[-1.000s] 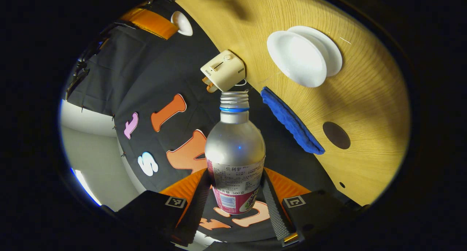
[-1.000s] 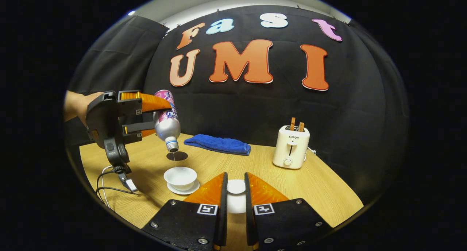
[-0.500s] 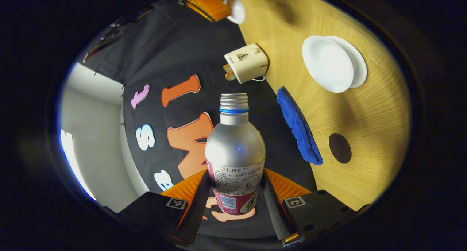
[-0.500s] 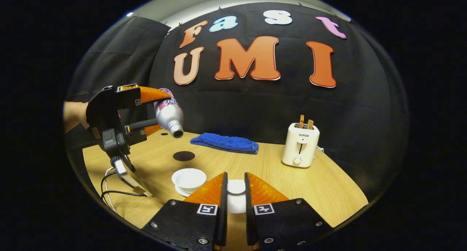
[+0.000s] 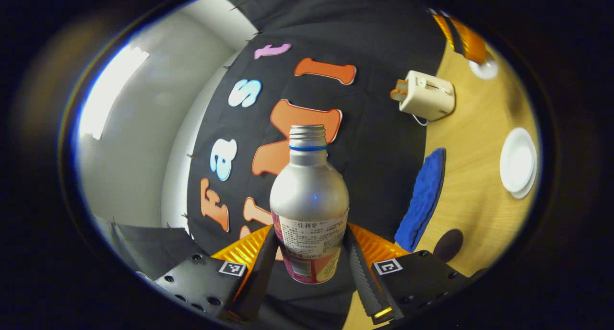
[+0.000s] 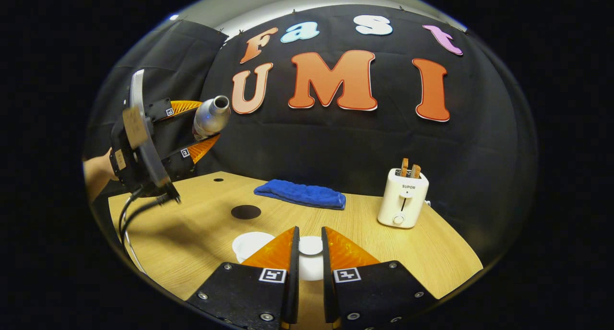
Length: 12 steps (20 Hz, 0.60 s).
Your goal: Open the teacup lid with one hand, grasp the water bottle and pour water into the teacup with the other hand; after pouring, place the water bottle on the coaster and then close the teacup lid.
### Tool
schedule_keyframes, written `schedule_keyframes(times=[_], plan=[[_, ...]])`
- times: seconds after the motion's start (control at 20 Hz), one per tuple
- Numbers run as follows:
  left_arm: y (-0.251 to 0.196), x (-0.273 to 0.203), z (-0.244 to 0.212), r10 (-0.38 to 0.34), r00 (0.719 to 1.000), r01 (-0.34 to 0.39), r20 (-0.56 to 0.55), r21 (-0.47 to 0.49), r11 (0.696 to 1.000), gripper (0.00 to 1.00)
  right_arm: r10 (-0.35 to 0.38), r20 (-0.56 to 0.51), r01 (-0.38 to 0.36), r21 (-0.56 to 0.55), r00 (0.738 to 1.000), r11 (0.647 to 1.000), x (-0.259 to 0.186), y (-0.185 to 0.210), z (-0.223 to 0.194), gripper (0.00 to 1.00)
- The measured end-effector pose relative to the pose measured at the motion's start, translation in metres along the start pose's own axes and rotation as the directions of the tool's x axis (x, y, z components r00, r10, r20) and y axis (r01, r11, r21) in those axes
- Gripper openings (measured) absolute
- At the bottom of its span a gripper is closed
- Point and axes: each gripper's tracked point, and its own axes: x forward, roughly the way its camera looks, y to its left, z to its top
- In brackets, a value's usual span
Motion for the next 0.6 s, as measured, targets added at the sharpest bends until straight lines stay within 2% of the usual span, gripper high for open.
schedule_keyframes(times=[0.15,0.3,0.35,0.4,0.45,0.5,0.6], plan=[[0.004,0.001,-0.009,0.023,0.999,-0.030,-0.036,-0.209,0.977,0.81,-0.001,0.009,0.001,0.003,1.000,1.000,0.006,0.005,0.006,0.22],[-0.002,0.006,-0.020,0.005,0.997,-0.035,-0.077,-0.397,0.917,0.81,0.003,0.012,-0.003,0.007,1.000,1.000,0.011,0.010,0.008,0.22],[-0.007,0.007,-0.025,-0.008,0.996,-0.034,-0.091,-0.453,0.891,0.81,0.003,0.014,-0.003,0.006,1.000,1.000,0.013,0.011,0.009,0.17],[-0.012,0.010,-0.032,-0.026,0.994,-0.032,-0.106,-0.508,0.861,0.81,0.004,0.014,-0.004,0.006,1.000,1.000,0.016,0.012,0.010,0.22],[-0.017,0.011,-0.037,-0.041,0.992,-0.032,-0.117,-0.563,0.826,0.81,0.006,0.012,-0.006,0.006,1.000,1.000,0.017,0.014,0.010,0.22],[-0.024,0.010,-0.042,-0.066,0.990,-0.027,-0.126,-0.625,0.780,0.81,0.006,0.011,-0.006,0.007,1.000,1.000,0.019,0.015,0.010,0.22],[-0.043,0.010,-0.052,-0.127,0.980,-0.031,-0.154,-0.746,0.665,0.81,0.008,0.013,-0.008,0.006,1.000,1.000,0.022,0.017,0.010,0.22]])
